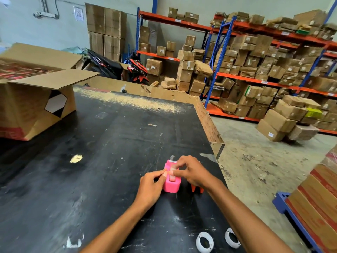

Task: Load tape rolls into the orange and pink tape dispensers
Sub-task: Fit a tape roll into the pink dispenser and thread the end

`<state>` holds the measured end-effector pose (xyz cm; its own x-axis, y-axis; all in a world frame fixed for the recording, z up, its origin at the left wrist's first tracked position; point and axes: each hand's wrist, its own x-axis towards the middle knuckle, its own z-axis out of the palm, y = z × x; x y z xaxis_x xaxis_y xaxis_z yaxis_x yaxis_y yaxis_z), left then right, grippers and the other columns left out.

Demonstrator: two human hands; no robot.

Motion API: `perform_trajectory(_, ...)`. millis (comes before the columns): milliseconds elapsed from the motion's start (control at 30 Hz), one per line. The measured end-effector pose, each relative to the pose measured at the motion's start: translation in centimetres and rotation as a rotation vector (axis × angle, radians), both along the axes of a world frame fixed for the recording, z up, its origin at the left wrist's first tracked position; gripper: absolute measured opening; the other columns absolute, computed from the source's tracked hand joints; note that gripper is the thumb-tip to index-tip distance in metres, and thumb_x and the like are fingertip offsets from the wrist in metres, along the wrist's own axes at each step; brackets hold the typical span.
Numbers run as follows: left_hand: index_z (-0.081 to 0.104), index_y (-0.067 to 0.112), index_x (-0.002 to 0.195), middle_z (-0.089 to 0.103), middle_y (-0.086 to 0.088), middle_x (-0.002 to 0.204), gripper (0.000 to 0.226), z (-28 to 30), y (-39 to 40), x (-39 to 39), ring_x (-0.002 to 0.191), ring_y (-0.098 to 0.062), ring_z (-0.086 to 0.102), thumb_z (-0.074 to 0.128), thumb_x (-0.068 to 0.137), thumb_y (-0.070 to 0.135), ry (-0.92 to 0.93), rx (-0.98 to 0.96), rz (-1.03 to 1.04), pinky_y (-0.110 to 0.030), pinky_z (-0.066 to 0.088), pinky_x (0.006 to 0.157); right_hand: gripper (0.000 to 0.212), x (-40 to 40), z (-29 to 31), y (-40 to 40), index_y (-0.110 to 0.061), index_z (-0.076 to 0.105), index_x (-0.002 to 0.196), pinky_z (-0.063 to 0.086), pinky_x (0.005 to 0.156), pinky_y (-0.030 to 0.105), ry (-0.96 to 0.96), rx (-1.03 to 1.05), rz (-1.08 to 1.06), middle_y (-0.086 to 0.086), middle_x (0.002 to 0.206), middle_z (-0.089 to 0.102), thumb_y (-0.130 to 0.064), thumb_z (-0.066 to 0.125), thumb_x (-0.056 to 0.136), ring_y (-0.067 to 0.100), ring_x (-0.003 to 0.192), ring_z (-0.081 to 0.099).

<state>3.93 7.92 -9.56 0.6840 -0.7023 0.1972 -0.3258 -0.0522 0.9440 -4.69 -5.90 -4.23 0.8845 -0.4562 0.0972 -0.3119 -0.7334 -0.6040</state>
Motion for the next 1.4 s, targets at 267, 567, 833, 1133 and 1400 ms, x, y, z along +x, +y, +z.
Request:
perform_trajectory(267,0.073,0.028,0.104,0.065,0.040,0.079,0.022,-1.7,1.0,-0.9,0.082,0.030,0.055,0.058,0.090,0.020,0.024,0.041,0.019,-0.001,0.045,0.078,0.017,-0.7,-0.8,-0.2,-0.021,0.077,0.084,0.050,0.071,0.039,0.082,0.024,0.054,0.014,0.084,0.073,-0.034,0.067,0.081,0.009,0.070,0.056)
perform_trajectory(567,0.078,0.026,0.083,0.079,0.008,0.078,0.009,0.0,-0.5,-1.3,0.071,0.003,0.065,0.075,0.075,0.031,0.086,-0.057,0.096,-0.024,0.053,0.071,0.013,1.2,1.9,-3.8,-0.013,0.078,0.081,0.054,0.073,0.041,-0.001,-0.019,0.069,0.012,0.080,0.076,-0.024,0.074,0.078,0.019,0.074,0.068)
perform_trajectory(833,0.080,0.016,0.083,0.079,0.004,0.077,0.020,-0.1,-1.1,-0.7,0.069,0.001,0.065,0.079,0.071,0.032,0.160,-0.056,0.143,-0.018,0.051,0.066,0.014,4.0,1.7,-6.7,-0.010,0.078,0.081,0.052,0.072,0.038,0.039,0.015,0.122,0.014,0.081,0.076,-0.023,0.073,0.079,0.014,0.072,0.062)
perform_trajectory(1133,0.079,0.018,0.089,0.079,0.005,0.082,0.028,-1.2,-1.2,-0.2,0.081,-0.009,0.073,0.080,0.069,0.038,0.199,-0.029,0.166,-0.020,0.054,0.072,0.010,6.1,-0.4,-8.3,-0.013,0.079,0.078,0.046,0.066,0.021,0.173,0.115,0.214,0.000,0.071,0.074,-0.023,0.076,0.076,-0.002,0.065,0.057)
perform_trajectory(1400,0.080,0.017,0.086,0.079,0.003,0.079,0.026,-1.9,-1.3,-0.9,0.074,-0.005,0.070,0.080,0.070,0.037,0.236,-0.001,0.195,-0.016,0.051,0.068,0.012,6.8,-2.2,-8.0,-0.014,0.078,0.075,0.047,0.066,0.031,0.369,0.146,0.217,0.004,0.067,0.068,-0.024,0.072,0.077,0.012,0.065,0.056)
